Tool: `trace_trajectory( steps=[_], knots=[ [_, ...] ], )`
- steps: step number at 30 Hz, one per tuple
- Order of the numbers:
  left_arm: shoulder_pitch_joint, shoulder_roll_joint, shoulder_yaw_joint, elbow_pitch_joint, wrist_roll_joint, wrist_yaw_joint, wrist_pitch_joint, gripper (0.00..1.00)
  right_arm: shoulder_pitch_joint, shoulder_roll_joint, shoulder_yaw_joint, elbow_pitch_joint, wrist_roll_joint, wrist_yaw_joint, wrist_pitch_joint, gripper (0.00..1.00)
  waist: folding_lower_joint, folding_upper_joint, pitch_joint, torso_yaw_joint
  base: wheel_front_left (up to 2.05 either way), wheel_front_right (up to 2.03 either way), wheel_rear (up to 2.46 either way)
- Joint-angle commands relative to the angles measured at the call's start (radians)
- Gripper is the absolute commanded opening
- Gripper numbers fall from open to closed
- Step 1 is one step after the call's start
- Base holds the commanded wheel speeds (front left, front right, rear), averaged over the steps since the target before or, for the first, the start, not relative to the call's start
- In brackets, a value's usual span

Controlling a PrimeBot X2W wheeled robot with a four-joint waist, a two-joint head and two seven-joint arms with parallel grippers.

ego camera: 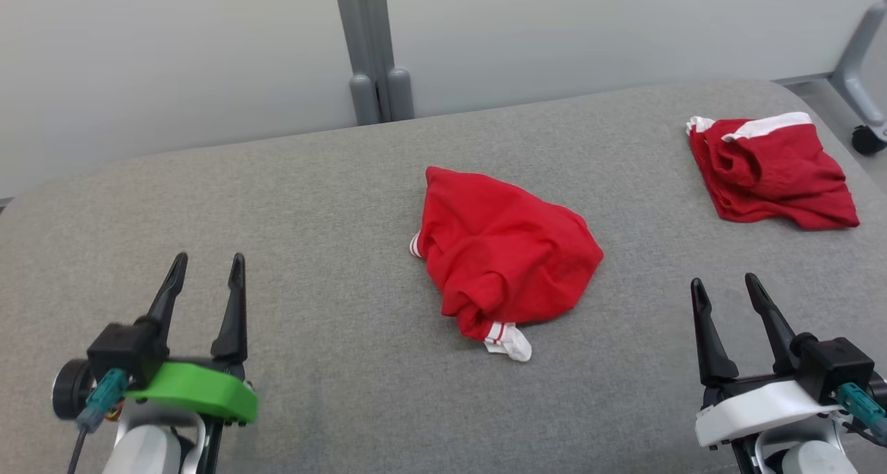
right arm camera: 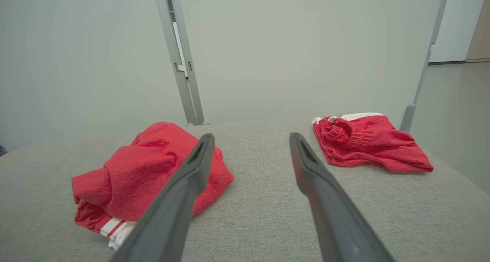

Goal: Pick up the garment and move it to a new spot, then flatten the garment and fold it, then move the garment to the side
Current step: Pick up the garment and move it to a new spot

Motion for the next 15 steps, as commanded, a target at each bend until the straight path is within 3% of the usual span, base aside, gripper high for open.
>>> trace_trajectory(
  steps=[1, 8, 15],
  knots=[
    [0.040, -0.002, 0.021, -0.017, 0.017, -0.004, 0.000, 1.00, -0.001, -0.005, 0.004, -0.003, 0.001, 0.000, -0.003, 1.00, 0.0000, 0.0000, -0.027, 0.040, 0.00, 0.00, 0.00],
    [0.201, -0.043, 0.126, -0.084, 0.018, -0.018, 0.000, 1.00, 0.021, -0.012, 0.011, 0.004, 0.008, 0.000, -0.003, 1.00, 0.0000, 0.0000, -0.046, 0.073, 0.00, 0.00, 0.00],
    [0.285, -0.079, 0.168, -0.106, 0.061, -0.036, 0.000, 1.00, 0.061, -0.010, 0.027, 0.010, 0.018, 0.000, -0.003, 1.00, 0.0000, 0.0000, -0.055, 0.085, 0.00, 0.00, 0.00]
  ],
)
